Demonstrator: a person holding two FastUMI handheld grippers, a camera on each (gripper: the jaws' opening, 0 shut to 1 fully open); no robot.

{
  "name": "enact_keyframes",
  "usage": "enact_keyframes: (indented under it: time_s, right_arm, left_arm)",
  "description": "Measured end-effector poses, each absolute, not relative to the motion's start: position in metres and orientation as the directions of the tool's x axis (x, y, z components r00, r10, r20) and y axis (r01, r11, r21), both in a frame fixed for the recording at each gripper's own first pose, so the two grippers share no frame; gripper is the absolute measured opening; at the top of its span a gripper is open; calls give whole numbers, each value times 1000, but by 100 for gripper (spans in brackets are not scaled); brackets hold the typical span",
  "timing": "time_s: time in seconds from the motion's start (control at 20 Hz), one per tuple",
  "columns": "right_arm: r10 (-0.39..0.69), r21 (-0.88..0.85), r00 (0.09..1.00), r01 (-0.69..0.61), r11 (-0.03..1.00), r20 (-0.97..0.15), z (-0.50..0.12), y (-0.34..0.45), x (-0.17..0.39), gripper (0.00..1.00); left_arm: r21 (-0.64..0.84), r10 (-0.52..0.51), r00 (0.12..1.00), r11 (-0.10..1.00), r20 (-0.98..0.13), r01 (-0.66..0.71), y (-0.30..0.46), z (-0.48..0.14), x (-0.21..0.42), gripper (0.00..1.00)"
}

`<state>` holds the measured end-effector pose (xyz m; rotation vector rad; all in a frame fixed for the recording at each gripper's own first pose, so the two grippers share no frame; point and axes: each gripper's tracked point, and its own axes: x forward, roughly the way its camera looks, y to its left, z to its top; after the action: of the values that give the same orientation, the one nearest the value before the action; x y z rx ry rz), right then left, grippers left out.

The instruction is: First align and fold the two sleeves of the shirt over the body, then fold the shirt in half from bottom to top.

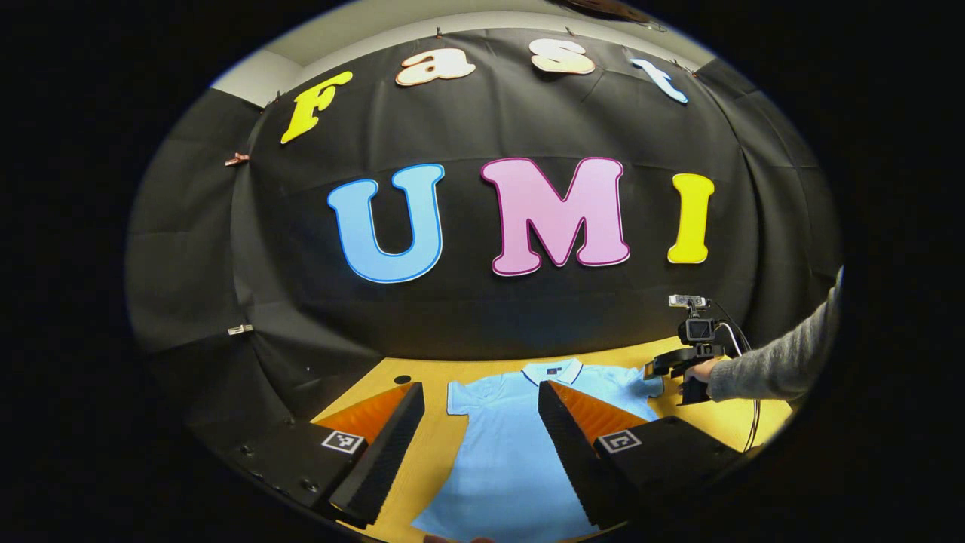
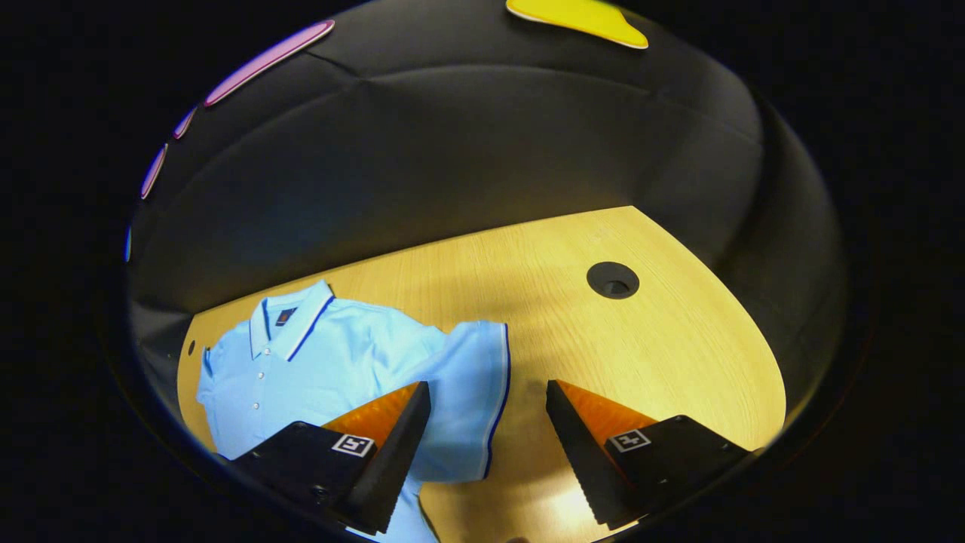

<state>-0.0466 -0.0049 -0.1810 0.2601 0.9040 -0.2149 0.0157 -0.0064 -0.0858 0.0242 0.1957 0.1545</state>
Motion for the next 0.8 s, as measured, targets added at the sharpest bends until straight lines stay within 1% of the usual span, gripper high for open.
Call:
enact_keyframes:
  time_s: [0.05, 0.1, 0.15, 0.2, 0.25, 0.3, 0.35, 0.4, 0.45, 0.55, 0.7, 0.8]
  right_arm:
    - [-83, 117, 593, 291, 949, -801, -180, -4, -49, 93]
    - [-97, 100, 605, 284, 954, -790, -182, -8, -42, 90]
    - [-89, 105, 596, 283, 953, -798, -185, -5, -44, 82]
    - [-99, 99, 608, 284, 954, -788, -183, -6, -41, 77]
    - [-93, 107, 597, 292, 950, -797, -185, -2, -43, 74]
    - [-116, 91, 598, 305, 948, -793, -184, -7, -41, 68]
    - [-118, 96, 584, 322, 942, -803, -185, -6, -43, 49]
    - [-125, 103, 582, 343, 934, -804, -184, -6, -41, 41]
    - [-142, 93, 558, 371, 924, -818, -190, -10, -44, 37]
    - [-132, 120, 560, 391, 912, -818, -190, -7, -40, 6]
    - [-110, 110, 582, 329, 938, -806, -187, -7, -40, 5]
    - [-85, 126, 612, 294, 947, -786, -175, 3, -36, 5]
  left_arm:
    - [36, 160, 968, 987, -195, -156, -4, -88, 15, 97]
    - [34, 166, 966, 986, -198, -162, -3, -88, 15, 97]
    - [32, 172, 964, 985, -201, -169, 1, -90, 13, 97]
    - [32, 176, 963, 984, -204, -173, 3, -90, 13, 97]
    - [32, 181, 962, 983, -206, -178, 6, -93, 13, 97]
    - [32, 186, 961, 983, -206, -183, 9, -93, 11, 97]
    - [33, 190, 960, 982, -208, -187, 11, -93, 10, 97]
    - [35, 194, 958, 981, -209, -191, 14, -95, 10, 97]
    - [34, 196, 957, 981, -212, -193, 16, -96, 8, 97]
    - [32, 198, 956, 980, -216, -195, 19, -98, 6, 97]
    - [33, 198, 955, 980, -221, -196, 22, -101, 4, 97]
    - [35, 199, 954, 980, -223, -196, 24, -101, 3, 97]
